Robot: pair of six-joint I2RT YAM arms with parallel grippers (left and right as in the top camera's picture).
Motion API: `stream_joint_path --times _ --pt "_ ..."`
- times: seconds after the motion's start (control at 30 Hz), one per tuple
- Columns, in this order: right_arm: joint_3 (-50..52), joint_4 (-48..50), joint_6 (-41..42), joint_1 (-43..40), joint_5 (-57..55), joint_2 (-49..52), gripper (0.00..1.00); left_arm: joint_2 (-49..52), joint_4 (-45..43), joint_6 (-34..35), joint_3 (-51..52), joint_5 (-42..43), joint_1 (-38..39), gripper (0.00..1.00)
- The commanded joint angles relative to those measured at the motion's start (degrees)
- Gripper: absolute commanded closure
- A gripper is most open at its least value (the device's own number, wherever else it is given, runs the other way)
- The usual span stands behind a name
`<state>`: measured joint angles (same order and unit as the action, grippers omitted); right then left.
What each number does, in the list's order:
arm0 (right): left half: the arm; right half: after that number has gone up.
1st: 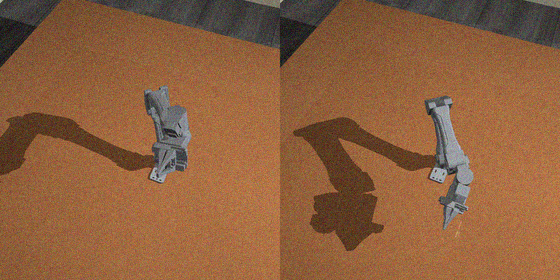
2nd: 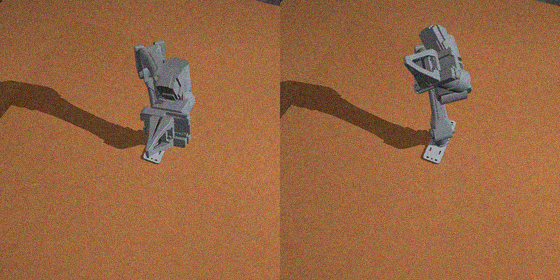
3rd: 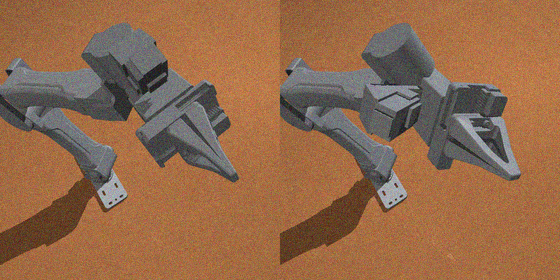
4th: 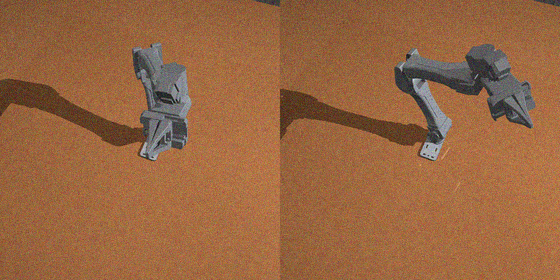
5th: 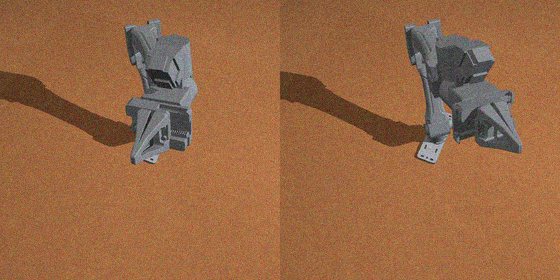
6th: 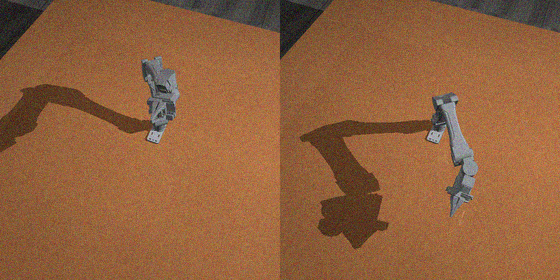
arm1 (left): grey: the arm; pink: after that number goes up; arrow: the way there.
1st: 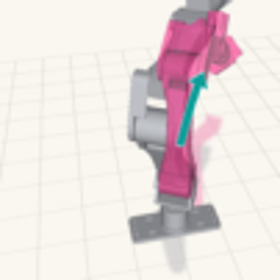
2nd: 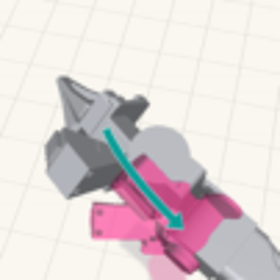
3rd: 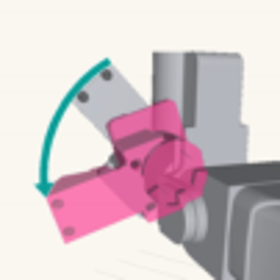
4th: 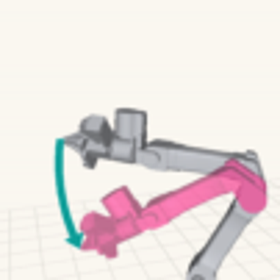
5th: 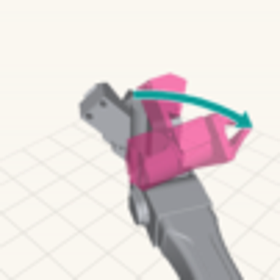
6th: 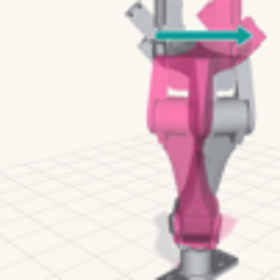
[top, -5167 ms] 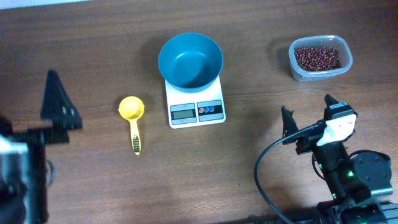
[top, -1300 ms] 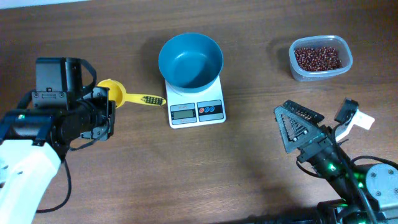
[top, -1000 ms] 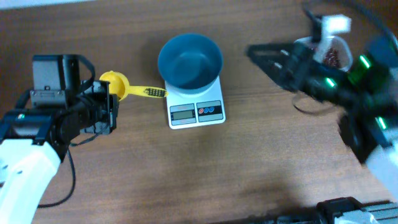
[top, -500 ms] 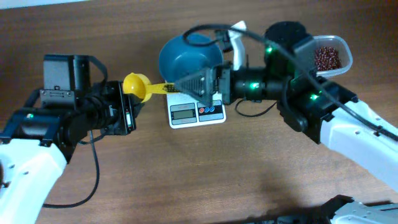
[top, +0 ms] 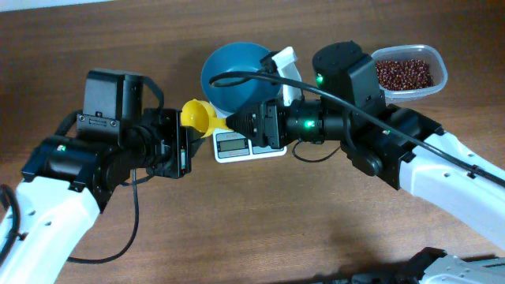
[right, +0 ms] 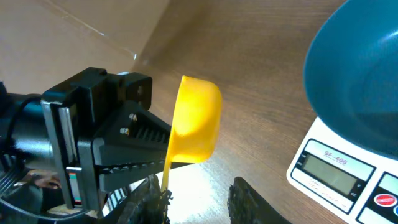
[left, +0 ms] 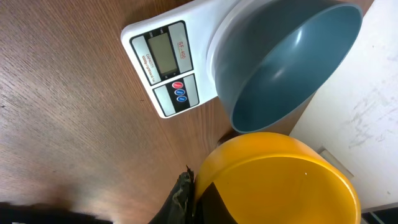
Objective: Scoop item into bowl and weigh 50g on scale
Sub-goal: 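Reach the right gripper to the scoop handle held by the left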
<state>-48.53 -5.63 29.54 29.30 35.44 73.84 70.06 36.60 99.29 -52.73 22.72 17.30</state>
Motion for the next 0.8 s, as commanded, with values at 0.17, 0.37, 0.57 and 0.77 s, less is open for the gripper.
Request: stream_joint_path --times 0.17,0.37,0.57,0.77 --pt "-1.1 0.0 -0.2 0.4 4.4 -0.1 0.66 -0.2 -0.1 -0.1 -0.3 0.5 0.2 1.00" --pt "-1.1 0.1 -0.2 0.4 4.4 -0.1 0.76 1.1 0.0 -0.1 -0.3 -0.6 2.5 1.00" --pt "-1.1 0.0 -0.2 0.4 5.1 -0.1 0.83 1.3 0.1 -0.1 -0.3 -0.6 2.5 1.00" --pt "-1.1 0.0 -0.2 0.4 6.8 -0.1 0.87 1.3 0.0 -0.1 -0.3 -1.1 2.4 1.00"
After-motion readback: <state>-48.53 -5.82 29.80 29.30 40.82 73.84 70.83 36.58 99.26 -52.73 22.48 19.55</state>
